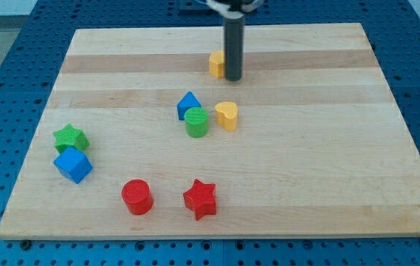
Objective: Push the yellow hexagon towards the top center of the board
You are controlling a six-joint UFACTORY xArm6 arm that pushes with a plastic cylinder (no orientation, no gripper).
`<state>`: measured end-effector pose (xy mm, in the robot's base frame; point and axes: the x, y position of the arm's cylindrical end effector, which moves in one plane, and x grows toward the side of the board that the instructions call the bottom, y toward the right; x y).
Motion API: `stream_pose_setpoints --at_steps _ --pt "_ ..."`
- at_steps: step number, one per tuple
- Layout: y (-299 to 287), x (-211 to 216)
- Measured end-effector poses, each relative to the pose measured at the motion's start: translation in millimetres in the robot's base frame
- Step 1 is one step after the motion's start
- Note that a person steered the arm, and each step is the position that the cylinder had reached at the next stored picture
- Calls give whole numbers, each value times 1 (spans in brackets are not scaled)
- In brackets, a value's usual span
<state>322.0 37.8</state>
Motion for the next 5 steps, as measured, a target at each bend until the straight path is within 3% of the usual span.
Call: stream_pose_setpoints --at_steps 1,3,4,5 --pt "0 -49" --pt "-10 16" --pt "-48 -18" --pt "-41 -41"
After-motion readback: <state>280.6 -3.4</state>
